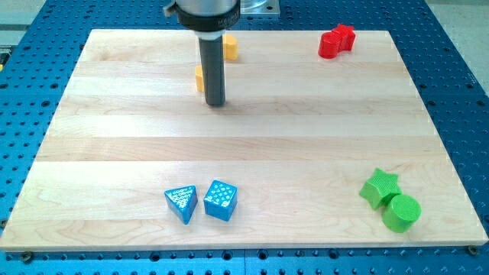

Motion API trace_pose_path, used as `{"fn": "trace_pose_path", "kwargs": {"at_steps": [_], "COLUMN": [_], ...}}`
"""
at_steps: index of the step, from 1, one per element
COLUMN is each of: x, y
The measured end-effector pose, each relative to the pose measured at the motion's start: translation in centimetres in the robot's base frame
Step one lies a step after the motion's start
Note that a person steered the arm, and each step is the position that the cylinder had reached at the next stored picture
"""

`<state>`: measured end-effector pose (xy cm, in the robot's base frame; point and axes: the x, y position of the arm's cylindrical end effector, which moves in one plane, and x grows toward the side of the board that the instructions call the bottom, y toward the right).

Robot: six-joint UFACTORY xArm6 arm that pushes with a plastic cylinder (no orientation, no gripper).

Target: Push the hexagon into the heart

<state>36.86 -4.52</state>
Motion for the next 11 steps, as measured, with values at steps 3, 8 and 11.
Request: {"fn": "trace_pose_path", "kwargs": {"at_steps": [3,8,11], "x": [-2.5,-6.0,-2.5], "y": [0.0,0.0,0.5]}}
